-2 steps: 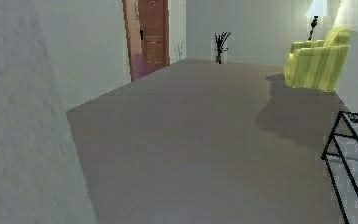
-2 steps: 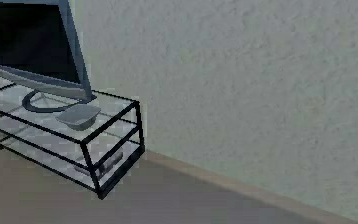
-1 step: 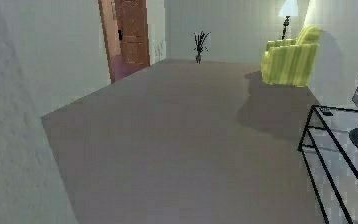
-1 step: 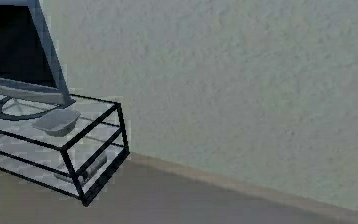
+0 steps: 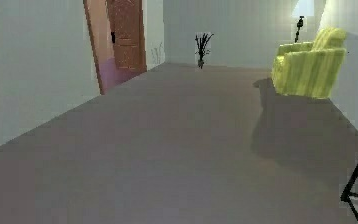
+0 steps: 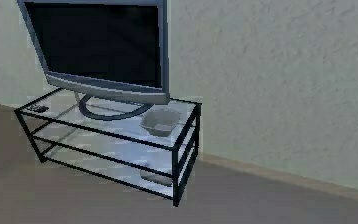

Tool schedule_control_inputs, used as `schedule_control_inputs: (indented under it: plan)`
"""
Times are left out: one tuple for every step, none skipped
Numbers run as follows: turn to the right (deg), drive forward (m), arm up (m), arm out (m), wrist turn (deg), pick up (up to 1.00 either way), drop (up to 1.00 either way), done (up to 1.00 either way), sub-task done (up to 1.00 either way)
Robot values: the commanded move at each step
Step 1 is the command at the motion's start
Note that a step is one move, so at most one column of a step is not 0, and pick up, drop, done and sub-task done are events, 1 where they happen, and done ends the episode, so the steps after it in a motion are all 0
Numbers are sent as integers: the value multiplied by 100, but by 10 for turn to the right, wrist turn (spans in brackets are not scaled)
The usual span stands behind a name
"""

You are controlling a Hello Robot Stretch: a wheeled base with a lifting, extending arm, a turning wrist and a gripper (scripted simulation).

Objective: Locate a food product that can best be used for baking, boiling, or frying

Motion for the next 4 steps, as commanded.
schedule_control_inputs:
  plan:
    - [180, 0, 0, 0, 0, 0, 0, 0, 0]
    - [0, 30, 0, 0, 0, 0, 0, 0, 0]
    - [-300, 0, 0, 0, 0, 0, 0, 0, 0]
    - [0, 100, 0, 0, 0, 0, 0, 0, 0]
